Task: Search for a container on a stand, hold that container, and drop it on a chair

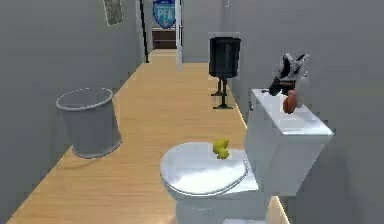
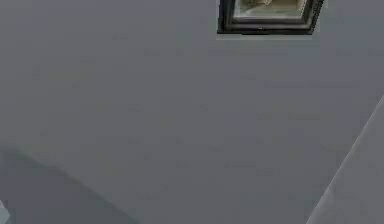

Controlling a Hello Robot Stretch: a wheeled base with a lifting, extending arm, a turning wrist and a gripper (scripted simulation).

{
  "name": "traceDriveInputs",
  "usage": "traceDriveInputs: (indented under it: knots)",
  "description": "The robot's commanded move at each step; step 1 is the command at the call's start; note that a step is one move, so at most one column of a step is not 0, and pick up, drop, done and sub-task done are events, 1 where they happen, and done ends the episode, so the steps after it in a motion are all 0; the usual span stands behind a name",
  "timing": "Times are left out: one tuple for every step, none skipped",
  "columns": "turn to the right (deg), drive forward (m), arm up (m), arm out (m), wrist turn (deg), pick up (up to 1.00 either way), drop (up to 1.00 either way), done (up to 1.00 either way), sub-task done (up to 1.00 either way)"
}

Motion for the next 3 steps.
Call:
traceDriveInputs:
  knots:
    - [-36.0, 0.00, 0.00, 0.00, 0.0, 0.00, 0.00, 0.00, 0.00]
    - [0.0, 0.95, 0.00, 0.00, 0.0, 0.00, 0.00, 0.00, 0.00]
    - [30.0, 0.00, 0.00, 0.00, 0.0, 0.00, 0.00, 0.00, 0.00]
